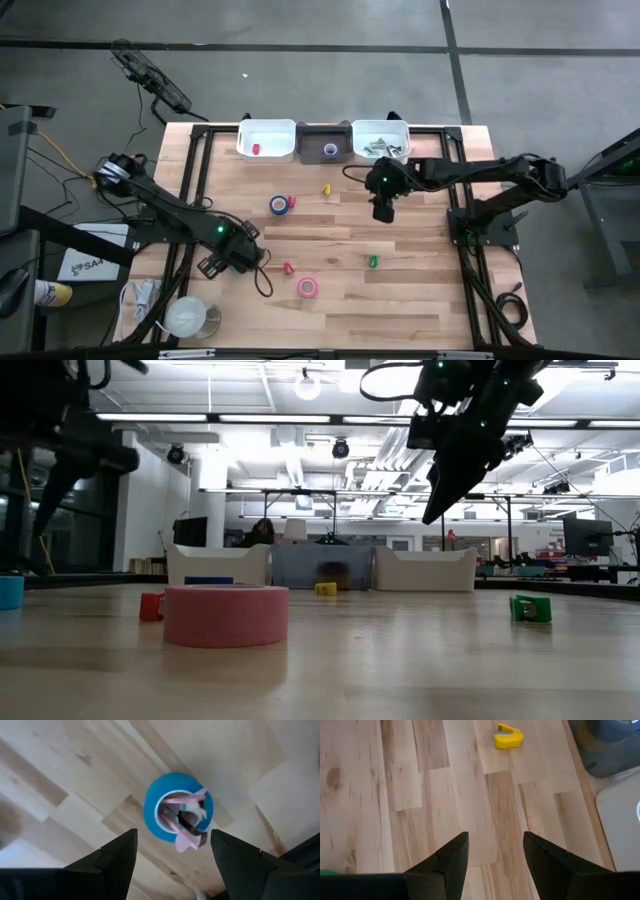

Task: Pick and place Stapler, Stapler remover, tape
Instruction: Put the pink staple remover into the right white bin

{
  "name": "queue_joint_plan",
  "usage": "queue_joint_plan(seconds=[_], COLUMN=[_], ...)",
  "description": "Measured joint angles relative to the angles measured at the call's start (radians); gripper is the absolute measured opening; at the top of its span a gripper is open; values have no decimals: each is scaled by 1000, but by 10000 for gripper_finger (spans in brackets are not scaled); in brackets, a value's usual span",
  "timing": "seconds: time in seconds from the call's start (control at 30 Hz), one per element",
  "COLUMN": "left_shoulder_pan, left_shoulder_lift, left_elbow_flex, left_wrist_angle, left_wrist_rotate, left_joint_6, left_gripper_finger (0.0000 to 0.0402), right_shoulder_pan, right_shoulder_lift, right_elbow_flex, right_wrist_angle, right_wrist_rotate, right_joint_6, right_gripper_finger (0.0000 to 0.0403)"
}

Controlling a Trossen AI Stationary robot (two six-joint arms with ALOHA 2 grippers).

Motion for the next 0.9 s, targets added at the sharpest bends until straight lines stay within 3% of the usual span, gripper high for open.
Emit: queue_joint_plan(seconds=[0.2, 0.53, 0.9], left_shoulder_pan=[-57, -122, -134], left_shoulder_lift=[43, 43, 43], left_elbow_flex=[0, 0, -36], left_wrist_angle=[4, 44, 83], left_wrist_rotate=[4, -130, -150], left_joint_6=[-49, -128, -185], left_gripper_finger=[247, 247, 247], right_shoulder_pan=[23, 25, 51], right_shoulder_lift=[0, 0, 0], right_elbow_flex=[0, 0, 0], right_wrist_angle=[-1, 4, 18], right_wrist_rotate=[29, 33, 33], right_joint_6=[12, 38, 45], right_gripper_finger=[181, 181, 181])
